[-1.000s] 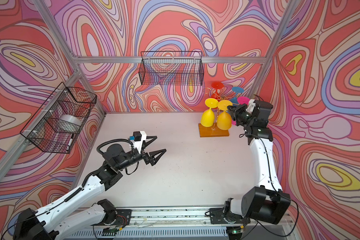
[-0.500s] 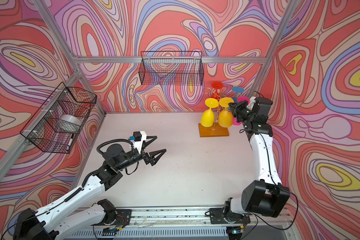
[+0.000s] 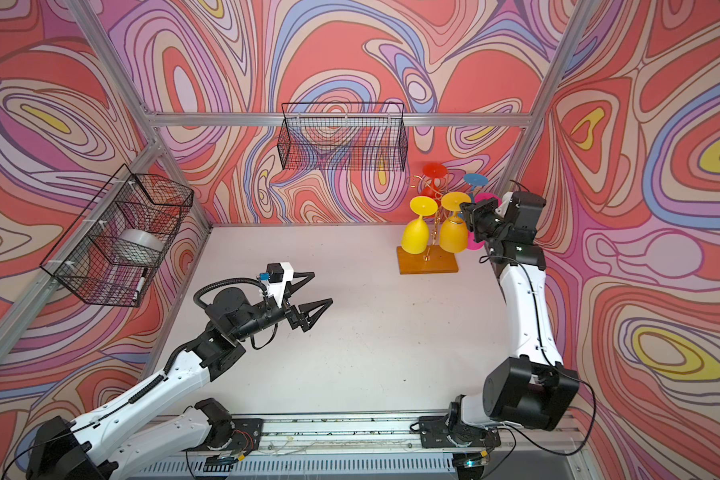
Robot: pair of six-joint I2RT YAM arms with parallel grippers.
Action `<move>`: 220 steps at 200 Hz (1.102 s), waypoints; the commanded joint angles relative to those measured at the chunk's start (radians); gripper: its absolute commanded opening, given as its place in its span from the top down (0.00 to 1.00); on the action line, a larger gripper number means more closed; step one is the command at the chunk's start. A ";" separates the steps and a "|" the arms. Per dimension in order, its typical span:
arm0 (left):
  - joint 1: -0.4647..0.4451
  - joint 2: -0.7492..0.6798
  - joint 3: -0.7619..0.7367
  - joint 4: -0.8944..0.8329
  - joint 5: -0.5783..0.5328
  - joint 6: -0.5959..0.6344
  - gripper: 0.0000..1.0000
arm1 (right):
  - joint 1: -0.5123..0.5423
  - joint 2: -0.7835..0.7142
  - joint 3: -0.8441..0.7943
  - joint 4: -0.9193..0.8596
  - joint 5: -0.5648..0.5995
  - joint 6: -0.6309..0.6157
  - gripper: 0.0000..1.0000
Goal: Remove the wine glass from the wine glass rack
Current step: 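Slide the orange-yellow glass off the rack arm, pulling toward the robot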
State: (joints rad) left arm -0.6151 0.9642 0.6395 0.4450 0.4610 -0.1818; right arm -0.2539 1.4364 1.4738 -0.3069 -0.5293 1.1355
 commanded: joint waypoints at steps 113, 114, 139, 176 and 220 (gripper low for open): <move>-0.001 -0.020 0.028 -0.035 0.008 0.047 0.02 | -0.064 -0.043 -0.051 0.064 0.024 0.081 1.00; -0.001 -0.019 0.028 -0.035 0.008 0.047 0.02 | -0.066 -0.043 -0.053 0.064 0.024 0.081 1.00; -0.003 -0.019 0.029 -0.037 0.011 0.047 0.02 | -0.085 -0.075 -0.081 0.063 0.014 0.081 1.00; -0.003 -0.016 0.031 -0.038 0.016 0.045 0.02 | -0.118 -0.133 -0.140 0.061 -0.015 0.070 1.00; -0.005 -0.019 0.031 -0.038 0.007 0.045 0.02 | -0.127 -0.217 -0.189 -0.007 -0.033 -0.008 1.00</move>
State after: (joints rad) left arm -0.6155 0.9577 0.6395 0.4072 0.4641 -0.1493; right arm -0.3786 1.2797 1.3075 -0.2829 -0.5407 1.1965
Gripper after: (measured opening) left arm 0.977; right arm 0.049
